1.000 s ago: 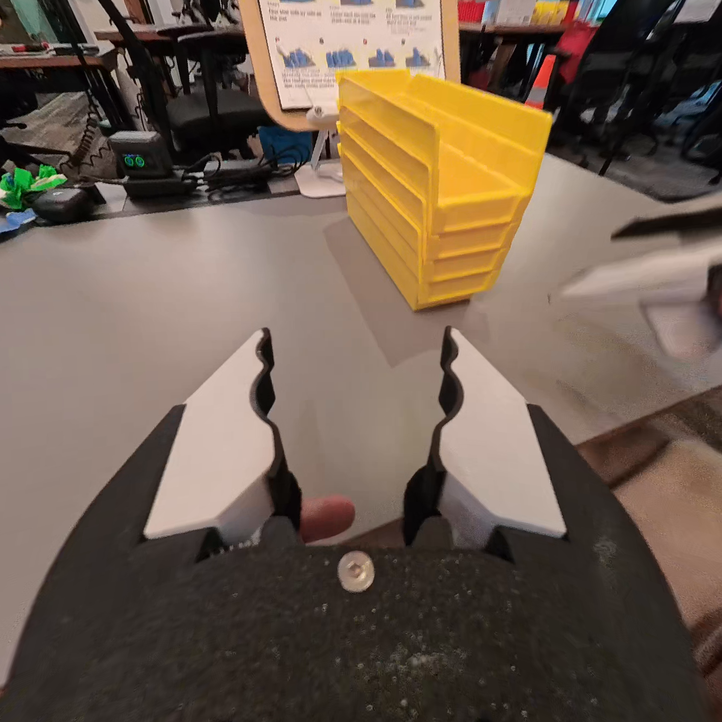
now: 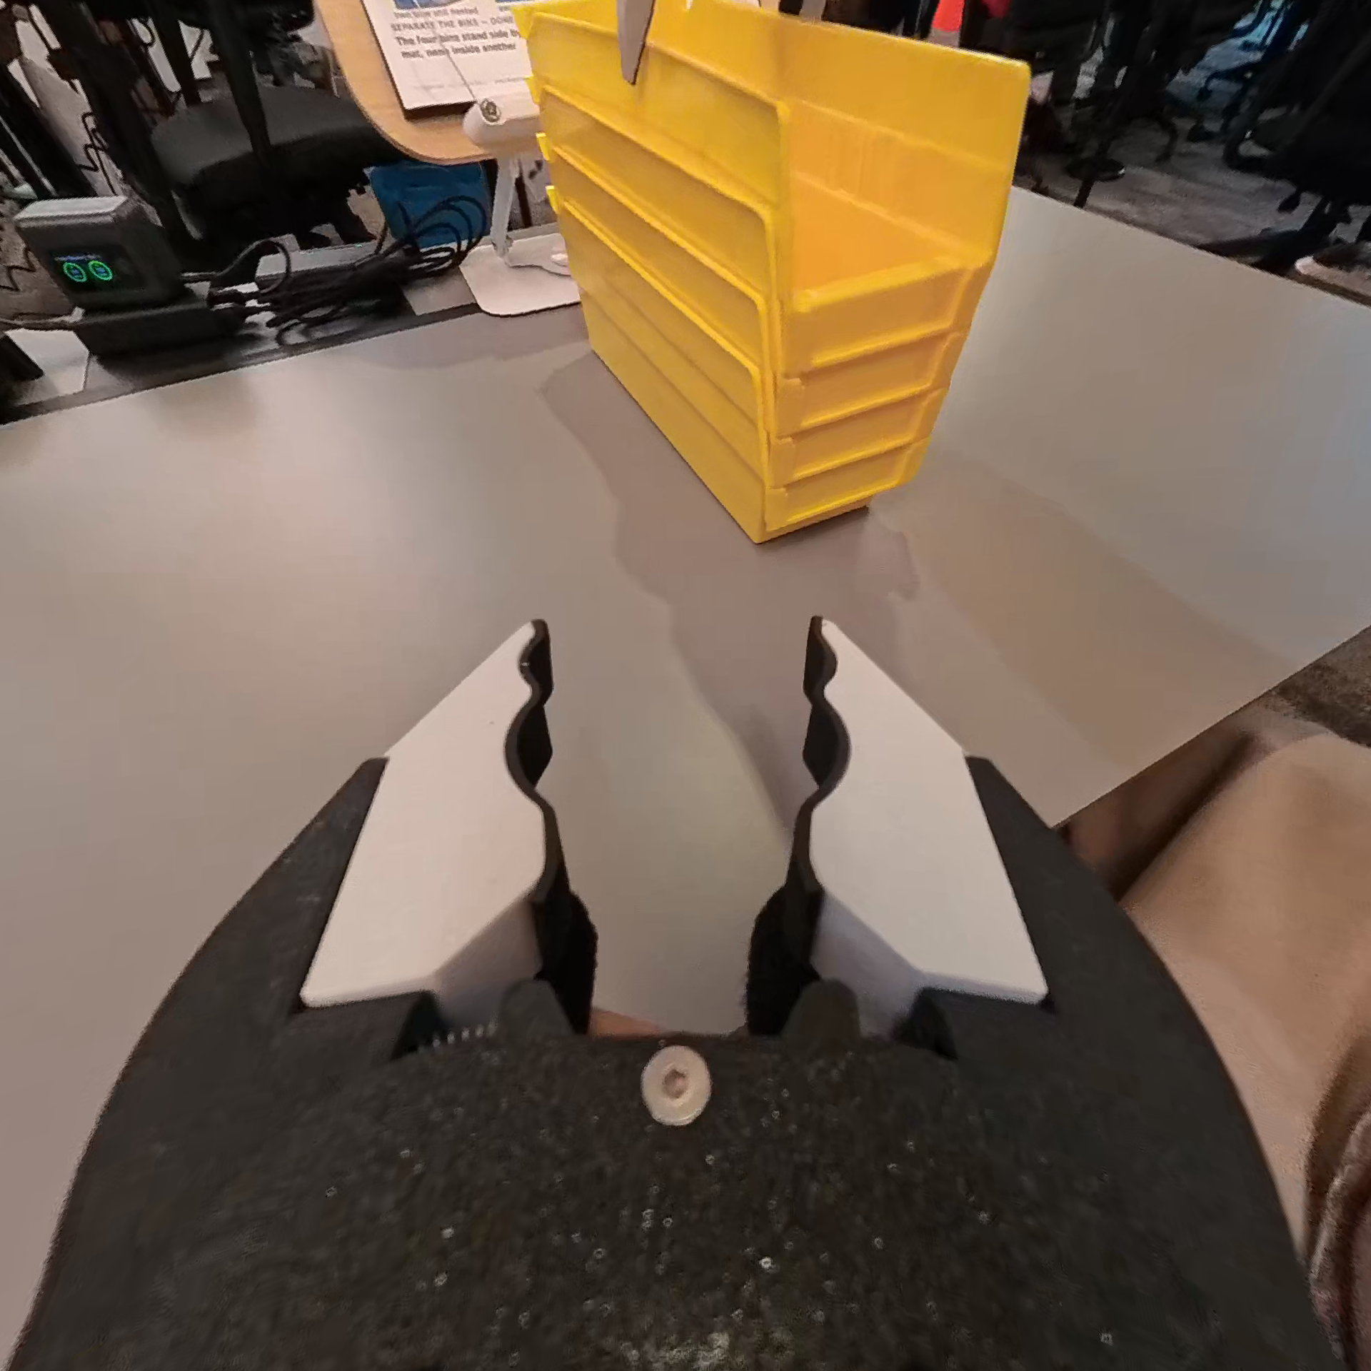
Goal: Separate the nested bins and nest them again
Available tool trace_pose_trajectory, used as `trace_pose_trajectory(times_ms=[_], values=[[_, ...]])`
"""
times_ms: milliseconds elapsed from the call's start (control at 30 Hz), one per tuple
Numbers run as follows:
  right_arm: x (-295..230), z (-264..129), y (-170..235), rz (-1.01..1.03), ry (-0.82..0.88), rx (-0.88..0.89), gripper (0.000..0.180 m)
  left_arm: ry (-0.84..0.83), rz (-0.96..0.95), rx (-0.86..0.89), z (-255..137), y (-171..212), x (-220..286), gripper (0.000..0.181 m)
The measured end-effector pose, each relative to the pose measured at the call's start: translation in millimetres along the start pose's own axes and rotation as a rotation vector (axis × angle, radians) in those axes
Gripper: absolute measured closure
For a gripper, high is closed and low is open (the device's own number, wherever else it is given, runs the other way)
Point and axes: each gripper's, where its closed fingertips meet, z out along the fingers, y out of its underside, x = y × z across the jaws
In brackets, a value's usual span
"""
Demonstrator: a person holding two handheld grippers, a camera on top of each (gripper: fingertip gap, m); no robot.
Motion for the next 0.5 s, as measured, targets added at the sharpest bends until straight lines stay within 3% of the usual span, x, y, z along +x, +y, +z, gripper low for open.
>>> trace_pose_trajectory(times_ms=[500], values=[[3.4,-40.7,8.7,0.002,-0.019,-0.023,0.095,0.029,0.013,-0.063,2.0,11.3,5.7,0.123]])
